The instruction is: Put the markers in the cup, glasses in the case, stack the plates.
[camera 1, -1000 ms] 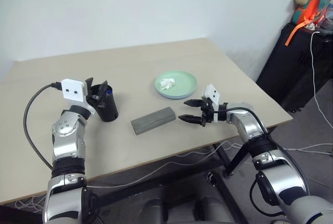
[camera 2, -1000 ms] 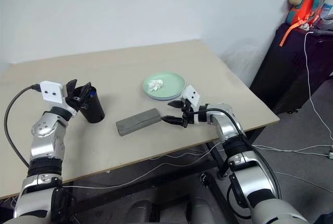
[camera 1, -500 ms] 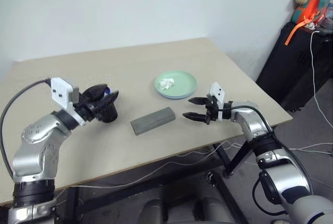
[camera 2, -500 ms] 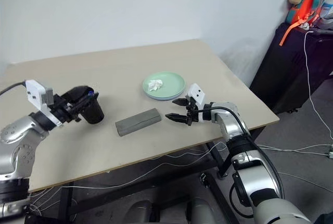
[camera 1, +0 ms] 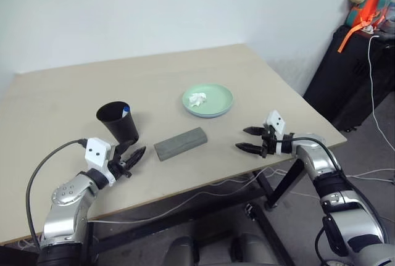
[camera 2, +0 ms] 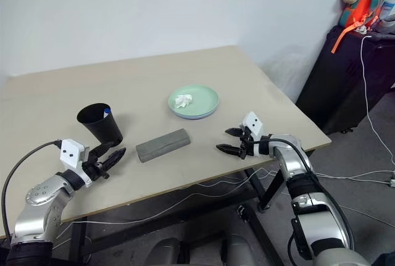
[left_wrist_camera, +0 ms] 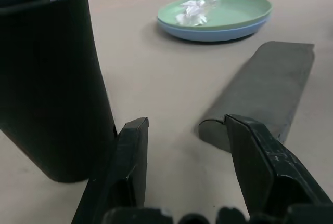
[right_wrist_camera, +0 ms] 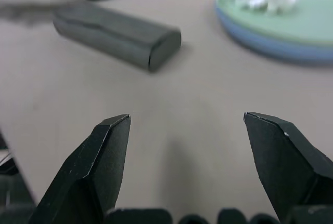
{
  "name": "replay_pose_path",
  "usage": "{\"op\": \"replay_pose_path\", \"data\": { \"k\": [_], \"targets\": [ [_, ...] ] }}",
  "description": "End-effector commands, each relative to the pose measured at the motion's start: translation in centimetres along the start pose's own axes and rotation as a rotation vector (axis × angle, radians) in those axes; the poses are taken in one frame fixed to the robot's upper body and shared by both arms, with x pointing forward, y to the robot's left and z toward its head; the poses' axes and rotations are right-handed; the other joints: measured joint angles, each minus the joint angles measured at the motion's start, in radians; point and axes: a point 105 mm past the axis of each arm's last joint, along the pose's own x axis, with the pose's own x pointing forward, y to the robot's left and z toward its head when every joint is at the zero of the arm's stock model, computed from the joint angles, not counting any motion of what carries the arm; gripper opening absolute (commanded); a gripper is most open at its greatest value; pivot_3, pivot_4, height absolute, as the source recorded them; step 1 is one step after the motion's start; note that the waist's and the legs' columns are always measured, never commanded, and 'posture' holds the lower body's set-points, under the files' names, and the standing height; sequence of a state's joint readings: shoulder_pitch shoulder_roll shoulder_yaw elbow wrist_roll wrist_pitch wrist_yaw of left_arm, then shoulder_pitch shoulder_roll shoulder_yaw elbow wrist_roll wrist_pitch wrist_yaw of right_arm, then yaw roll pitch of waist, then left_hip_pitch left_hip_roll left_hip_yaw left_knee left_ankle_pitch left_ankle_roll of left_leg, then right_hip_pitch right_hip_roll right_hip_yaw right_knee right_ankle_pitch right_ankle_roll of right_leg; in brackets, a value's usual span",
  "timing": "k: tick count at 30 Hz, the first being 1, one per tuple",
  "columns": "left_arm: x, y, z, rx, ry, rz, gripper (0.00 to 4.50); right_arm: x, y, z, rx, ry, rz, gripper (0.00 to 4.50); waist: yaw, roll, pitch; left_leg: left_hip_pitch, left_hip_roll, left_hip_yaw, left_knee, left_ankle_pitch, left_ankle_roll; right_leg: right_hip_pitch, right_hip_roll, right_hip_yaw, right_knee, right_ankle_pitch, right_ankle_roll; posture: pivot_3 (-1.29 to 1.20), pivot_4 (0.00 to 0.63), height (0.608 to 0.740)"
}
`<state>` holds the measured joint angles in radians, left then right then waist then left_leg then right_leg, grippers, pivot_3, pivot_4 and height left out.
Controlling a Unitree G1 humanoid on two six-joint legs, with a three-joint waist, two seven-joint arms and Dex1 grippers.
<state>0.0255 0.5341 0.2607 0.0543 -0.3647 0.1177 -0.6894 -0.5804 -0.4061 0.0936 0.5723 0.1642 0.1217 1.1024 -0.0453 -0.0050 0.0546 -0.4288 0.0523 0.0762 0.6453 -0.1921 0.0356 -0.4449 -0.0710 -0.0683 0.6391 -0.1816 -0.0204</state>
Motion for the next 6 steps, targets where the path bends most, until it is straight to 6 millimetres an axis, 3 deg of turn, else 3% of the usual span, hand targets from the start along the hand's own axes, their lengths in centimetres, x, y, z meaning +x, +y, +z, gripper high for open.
{"op": "replay_pose_path", "data": {
  "k": [1,6],
  "targets": [
    [-0.33,0.83,1.93,0.047,-0.064,0.045,2.38,-1.34,-1.22,2.75,-0.052,-0.077,-0.056,3.79,0.000,0.000,0.000,0.000,0.000,0.000,0.000,0.000,0.000,0.000,0.000,0.000,0.000,0.000,0.000,0.00,0.000,0.740],
    [-0.50,0.69,1.92,0.042,-0.067,0.053,2.38,-1.55,-1.15,2.98,-0.054,-0.078,-0.057,3.79,0.000,0.000,0.000,0.001,0.001,-0.002,0.000,0.000,0.000,0.000,0.000,-0.001,0.000,0.000,0.000,0.00,0.000,0.740]
  ]
}}
